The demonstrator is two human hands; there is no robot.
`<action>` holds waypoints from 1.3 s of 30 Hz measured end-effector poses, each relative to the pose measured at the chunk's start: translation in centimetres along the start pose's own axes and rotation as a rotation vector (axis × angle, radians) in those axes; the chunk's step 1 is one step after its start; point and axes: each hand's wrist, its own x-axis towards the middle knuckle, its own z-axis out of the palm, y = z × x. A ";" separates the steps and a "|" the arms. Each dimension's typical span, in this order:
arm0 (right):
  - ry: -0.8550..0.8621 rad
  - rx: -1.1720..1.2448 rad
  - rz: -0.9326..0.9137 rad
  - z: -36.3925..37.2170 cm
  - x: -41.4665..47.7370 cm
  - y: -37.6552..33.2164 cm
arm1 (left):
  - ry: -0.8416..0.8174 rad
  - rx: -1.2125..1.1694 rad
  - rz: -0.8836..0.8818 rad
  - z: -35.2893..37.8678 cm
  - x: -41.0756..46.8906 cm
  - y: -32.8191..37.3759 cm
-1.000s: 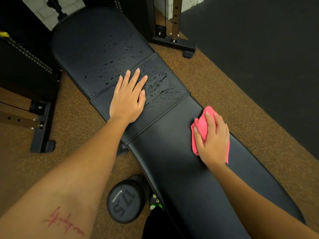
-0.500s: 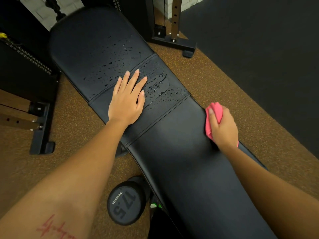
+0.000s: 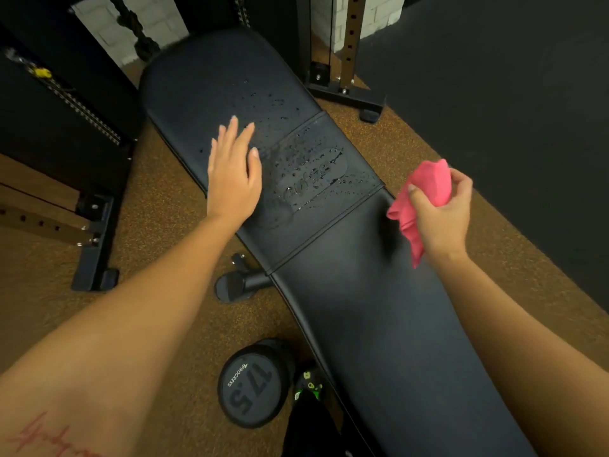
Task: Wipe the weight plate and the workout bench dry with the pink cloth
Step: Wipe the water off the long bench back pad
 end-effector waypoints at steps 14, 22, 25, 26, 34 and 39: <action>-0.502 -0.584 -0.719 12.9 -5.9 -1.8 | -0.015 0.277 -0.001 -3.3 3.1 -5.4; -0.484 -0.878 -0.814 16.4 -2.4 -2.2 | -0.015 0.319 -0.001 -1.0 3.8 -6.7; -0.442 -0.801 -0.760 17.5 -3.3 -2.1 | 0.036 0.333 0.001 -0.3 3.5 -6.9; -0.426 -0.778 -0.756 17.5 -4.1 -1.7 | 0.049 0.332 0.001 -0.2 3.5 -7.0; -0.467 -0.749 -0.848 15.4 -5.6 0.2 | 0.041 0.357 0.013 -0.2 3.5 -7.2; -0.322 -0.734 -0.650 16.3 -3.7 -1.1 | 0.043 0.349 0.013 -0.2 3.4 -7.1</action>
